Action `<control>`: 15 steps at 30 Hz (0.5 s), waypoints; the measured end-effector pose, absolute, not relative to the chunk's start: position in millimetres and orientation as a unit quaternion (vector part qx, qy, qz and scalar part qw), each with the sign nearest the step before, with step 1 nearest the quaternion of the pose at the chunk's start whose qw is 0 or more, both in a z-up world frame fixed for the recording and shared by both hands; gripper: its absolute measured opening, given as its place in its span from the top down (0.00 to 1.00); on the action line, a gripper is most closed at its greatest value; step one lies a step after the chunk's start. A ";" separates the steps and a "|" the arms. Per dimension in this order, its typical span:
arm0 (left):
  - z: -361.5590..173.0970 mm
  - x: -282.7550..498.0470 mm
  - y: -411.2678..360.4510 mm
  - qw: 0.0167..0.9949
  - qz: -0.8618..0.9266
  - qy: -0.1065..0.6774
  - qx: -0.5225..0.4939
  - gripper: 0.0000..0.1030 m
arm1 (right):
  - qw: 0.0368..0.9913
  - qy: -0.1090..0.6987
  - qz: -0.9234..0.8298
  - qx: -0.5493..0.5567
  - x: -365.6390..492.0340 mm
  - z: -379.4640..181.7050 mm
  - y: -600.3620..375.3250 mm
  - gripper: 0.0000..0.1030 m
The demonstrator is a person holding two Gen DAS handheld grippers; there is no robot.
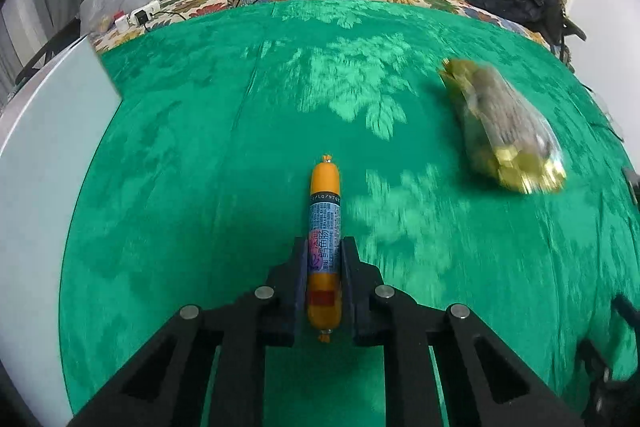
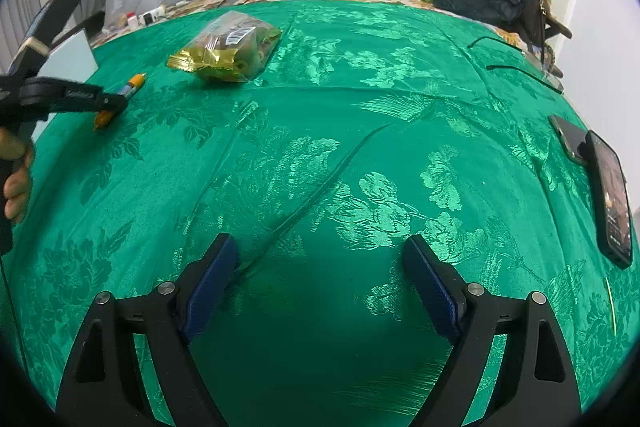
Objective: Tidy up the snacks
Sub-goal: 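Lift the orange sausage with the left gripper and hold it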
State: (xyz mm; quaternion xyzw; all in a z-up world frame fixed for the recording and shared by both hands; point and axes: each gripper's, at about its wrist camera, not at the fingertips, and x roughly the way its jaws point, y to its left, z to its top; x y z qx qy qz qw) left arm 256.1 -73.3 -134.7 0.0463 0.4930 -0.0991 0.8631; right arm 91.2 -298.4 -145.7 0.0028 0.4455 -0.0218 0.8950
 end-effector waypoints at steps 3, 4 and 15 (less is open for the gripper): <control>-129.9 223.2 -59.7 0.863 -0.103 0.493 0.045 0.85 | 0.895 0.445 -0.022 0.003 91.2 -145.7 -298.4 0.14; -129.0 212.3 -54.4 0.862 -0.104 0.494 0.043 0.85 | 0.895 0.445 -0.022 0.003 91.2 -145.7 -298.4 0.14; -142.8 184.5 -39.3 0.880 -0.065 0.468 0.050 0.33 | 0.895 0.445 -0.022 0.003 91.2 -145.6 -298.5 0.14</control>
